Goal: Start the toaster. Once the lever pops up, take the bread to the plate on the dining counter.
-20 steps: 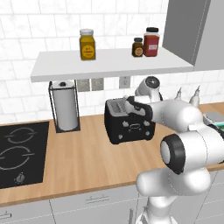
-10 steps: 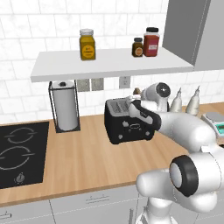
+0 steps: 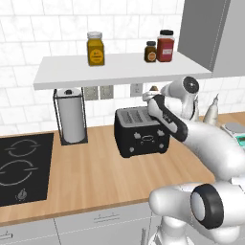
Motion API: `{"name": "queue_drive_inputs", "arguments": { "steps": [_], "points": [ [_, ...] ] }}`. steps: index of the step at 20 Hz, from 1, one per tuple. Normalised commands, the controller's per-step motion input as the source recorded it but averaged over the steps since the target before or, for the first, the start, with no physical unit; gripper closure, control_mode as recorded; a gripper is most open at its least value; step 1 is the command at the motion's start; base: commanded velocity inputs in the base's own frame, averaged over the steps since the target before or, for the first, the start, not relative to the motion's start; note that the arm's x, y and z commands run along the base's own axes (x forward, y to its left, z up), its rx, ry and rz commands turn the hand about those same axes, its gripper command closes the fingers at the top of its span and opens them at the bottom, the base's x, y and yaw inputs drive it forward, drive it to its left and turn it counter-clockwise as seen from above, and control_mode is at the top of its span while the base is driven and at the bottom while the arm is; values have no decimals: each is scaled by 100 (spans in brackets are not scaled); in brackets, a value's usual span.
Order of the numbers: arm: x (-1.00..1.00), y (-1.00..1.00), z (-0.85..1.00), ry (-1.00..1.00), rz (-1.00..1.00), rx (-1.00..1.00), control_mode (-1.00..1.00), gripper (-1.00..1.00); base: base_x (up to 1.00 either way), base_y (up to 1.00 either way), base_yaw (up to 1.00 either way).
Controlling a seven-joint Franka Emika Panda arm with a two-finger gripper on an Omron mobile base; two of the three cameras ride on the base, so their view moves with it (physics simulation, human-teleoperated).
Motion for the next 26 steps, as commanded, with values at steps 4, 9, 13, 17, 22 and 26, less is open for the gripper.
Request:
{"name": "queue_drive_inputs", "arguments": {
  "steps": [4,9,13,17,22,26],
  "points": [
    [-68,-11,34,0,0,0,-100,100,0,0,0],
    [-52,-11,79,13,0,0,-100,100,0,0,0],
    [-78,-11,28,18,0,0,-100,100,0,0,0],
    [-99,-12,-58,1,0,0,-100,100,0,0,0],
    [-95,-2,-21,0,0,0,-100,100,0,0,0],
    [-69,0,13,5,0,0,-100,100,0,0,0]
  ]
}}
